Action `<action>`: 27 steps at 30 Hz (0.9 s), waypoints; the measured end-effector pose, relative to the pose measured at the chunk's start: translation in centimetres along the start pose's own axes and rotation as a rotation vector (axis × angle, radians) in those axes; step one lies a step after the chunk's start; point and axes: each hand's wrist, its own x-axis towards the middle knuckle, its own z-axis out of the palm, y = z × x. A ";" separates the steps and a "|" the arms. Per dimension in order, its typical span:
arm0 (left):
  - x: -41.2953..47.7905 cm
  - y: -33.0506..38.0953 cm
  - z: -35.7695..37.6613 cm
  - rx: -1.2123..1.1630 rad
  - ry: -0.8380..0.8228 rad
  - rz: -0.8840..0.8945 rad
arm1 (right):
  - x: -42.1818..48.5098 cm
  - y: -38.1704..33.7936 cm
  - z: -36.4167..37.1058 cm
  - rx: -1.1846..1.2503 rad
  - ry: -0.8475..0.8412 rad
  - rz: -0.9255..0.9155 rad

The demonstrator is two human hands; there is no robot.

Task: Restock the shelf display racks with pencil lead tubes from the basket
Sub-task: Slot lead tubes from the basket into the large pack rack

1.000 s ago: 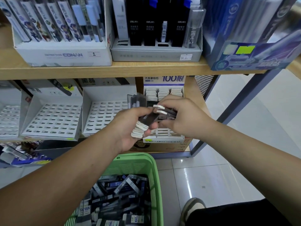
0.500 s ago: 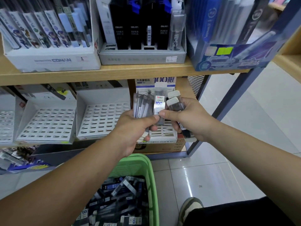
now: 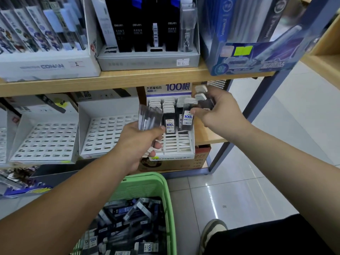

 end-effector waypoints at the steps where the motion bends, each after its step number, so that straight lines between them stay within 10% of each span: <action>1: 0.1 -0.1 0.0 0.000 -0.002 -0.002 | 0.0 0.3 0.2 -0.045 -0.014 -0.004; 27: -0.3 -0.3 -0.6 0.006 -0.040 -0.016 | 0.1 2.6 2.8 -0.322 -0.034 -0.077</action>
